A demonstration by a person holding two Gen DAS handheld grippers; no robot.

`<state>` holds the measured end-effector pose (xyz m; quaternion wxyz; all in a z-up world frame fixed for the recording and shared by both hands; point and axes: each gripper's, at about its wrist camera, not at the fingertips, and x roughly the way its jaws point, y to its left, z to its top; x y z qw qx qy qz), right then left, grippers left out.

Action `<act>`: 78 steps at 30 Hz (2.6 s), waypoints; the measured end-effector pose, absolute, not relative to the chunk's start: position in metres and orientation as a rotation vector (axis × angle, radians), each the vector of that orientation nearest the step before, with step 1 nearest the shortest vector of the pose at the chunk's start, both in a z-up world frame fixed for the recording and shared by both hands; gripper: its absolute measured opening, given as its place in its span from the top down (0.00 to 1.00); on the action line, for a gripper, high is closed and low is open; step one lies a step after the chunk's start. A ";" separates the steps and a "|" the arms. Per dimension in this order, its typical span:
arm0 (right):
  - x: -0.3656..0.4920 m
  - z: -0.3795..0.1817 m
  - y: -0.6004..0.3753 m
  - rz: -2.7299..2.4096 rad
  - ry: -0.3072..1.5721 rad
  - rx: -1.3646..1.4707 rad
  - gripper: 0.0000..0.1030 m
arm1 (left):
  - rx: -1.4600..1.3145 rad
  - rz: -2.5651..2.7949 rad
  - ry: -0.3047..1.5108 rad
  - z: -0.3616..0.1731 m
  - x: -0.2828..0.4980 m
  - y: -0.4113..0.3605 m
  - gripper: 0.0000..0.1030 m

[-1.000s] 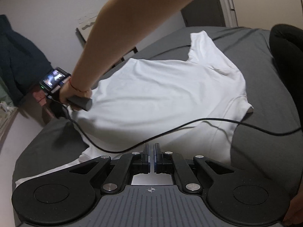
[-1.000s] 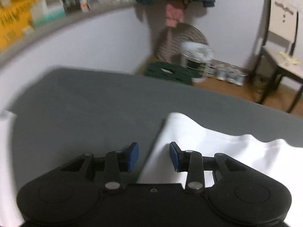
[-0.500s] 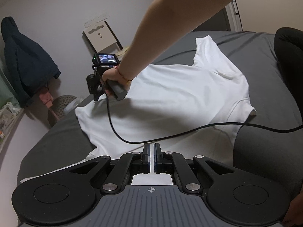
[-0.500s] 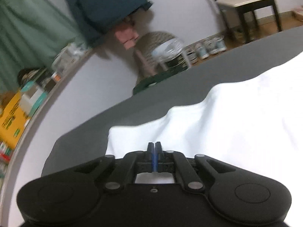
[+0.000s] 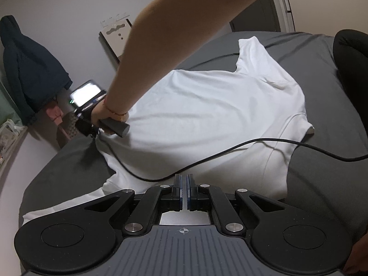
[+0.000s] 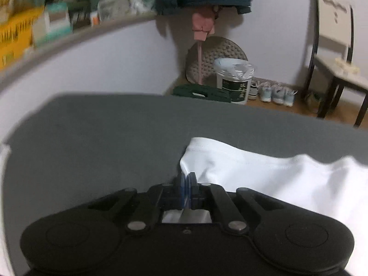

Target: Fold clothes

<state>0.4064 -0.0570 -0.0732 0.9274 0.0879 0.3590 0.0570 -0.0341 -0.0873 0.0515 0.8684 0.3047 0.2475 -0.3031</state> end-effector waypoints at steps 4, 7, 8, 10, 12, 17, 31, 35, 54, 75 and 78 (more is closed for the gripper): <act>0.385 -0.078 -0.117 0.156 0.644 0.500 0.97 | 0.633 -0.630 0.520 0.051 -0.033 -0.088 0.97; 0.360 -0.093 -0.168 0.139 0.600 0.734 0.97 | 0.641 -0.641 0.519 0.051 -0.033 -0.090 0.97; 0.352 -0.099 -0.183 0.128 0.604 0.789 0.97 | 0.645 -0.647 0.517 0.051 -0.034 -0.092 0.97; 0.341 -0.109 -0.205 0.109 0.631 0.866 0.92 | 0.652 -0.657 0.515 0.050 -0.035 -0.094 0.97; 0.334 -0.114 -0.216 0.093 0.665 0.887 0.82 | 0.658 -0.662 0.515 0.049 -0.035 -0.095 0.97; 0.332 -0.092 -0.211 0.131 0.614 0.800 0.74 | 0.657 -0.660 0.519 0.048 -0.035 -0.095 0.97; 0.389 -0.073 -0.126 -0.036 0.764 0.442 0.79 | 0.653 -0.647 0.513 0.048 -0.036 -0.091 0.97; 0.387 -0.076 -0.129 -0.034 0.760 0.445 0.81 | 0.654 -0.646 0.509 0.048 -0.037 -0.091 0.97; 0.393 -0.051 -0.125 0.139 0.643 0.523 0.99 | 0.635 -0.622 0.502 0.053 -0.038 -0.089 0.97; 0.429 -0.076 -0.081 0.063 0.884 0.260 0.91 | 0.618 -0.582 0.545 0.051 -0.027 -0.088 0.97; 0.430 -0.080 -0.083 0.059 0.885 0.280 0.89 | 0.614 -0.577 0.544 0.052 -0.027 -0.086 0.97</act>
